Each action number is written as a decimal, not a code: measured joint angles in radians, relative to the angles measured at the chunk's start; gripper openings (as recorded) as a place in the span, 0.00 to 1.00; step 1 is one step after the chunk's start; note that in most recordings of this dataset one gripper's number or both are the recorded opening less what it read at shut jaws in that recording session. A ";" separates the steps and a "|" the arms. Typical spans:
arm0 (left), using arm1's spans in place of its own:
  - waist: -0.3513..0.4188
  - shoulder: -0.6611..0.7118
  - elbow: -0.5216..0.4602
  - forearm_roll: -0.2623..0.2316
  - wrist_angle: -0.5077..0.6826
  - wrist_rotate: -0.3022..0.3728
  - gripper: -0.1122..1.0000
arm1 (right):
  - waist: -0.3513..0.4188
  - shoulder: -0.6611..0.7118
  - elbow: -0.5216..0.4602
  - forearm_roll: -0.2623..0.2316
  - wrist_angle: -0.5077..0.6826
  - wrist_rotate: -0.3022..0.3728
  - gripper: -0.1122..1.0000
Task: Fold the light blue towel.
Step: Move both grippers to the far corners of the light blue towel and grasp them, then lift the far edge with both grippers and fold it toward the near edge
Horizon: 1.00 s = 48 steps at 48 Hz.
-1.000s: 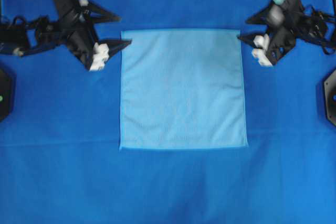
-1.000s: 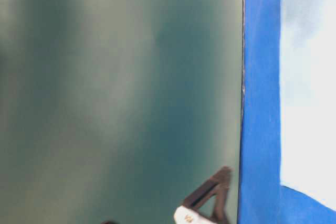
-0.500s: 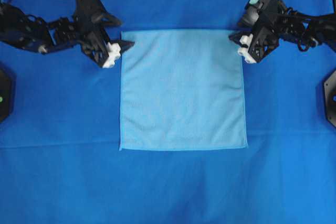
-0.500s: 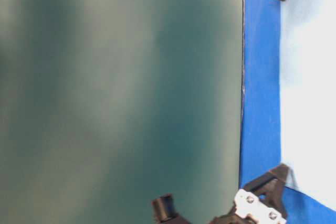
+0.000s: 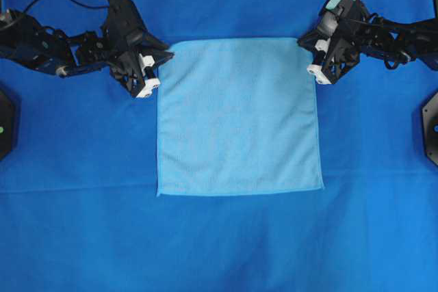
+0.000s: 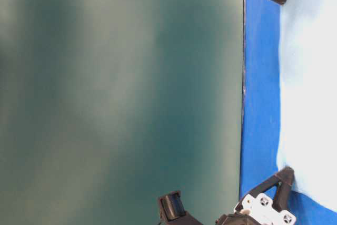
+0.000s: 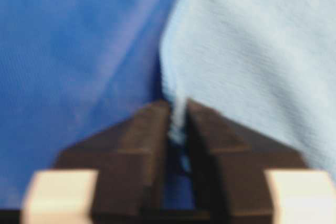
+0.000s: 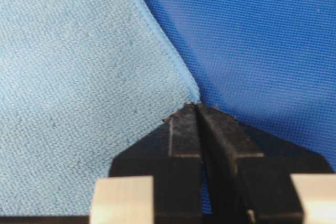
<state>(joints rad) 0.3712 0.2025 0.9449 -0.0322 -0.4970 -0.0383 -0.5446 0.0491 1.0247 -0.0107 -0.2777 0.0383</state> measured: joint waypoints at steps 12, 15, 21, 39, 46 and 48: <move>-0.002 -0.006 -0.006 0.000 0.005 0.021 0.11 | 0.002 -0.054 0.023 0.009 0.021 0.009 0.12; 0.002 -0.023 -0.009 0.002 0.015 0.026 0.11 | 0.003 -0.084 0.023 0.009 0.035 0.008 0.12; 0.015 -0.084 -0.021 0.000 0.051 0.046 0.11 | 0.003 -0.155 0.020 0.009 0.080 0.006 0.12; 0.009 -0.192 -0.029 0.002 0.158 0.058 0.11 | 0.020 -0.216 0.015 0.008 0.114 0.003 0.12; -0.021 -0.192 -0.028 0.000 0.184 0.057 0.11 | 0.041 -0.216 0.015 0.008 0.118 0.002 0.12; -0.034 -0.192 -0.025 0.002 0.192 0.057 0.11 | 0.054 -0.219 0.017 0.008 0.129 0.008 0.12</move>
<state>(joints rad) 0.3375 0.0107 0.9204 -0.0307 -0.3053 0.0184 -0.4909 -0.1703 1.0416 -0.0031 -0.1488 0.0460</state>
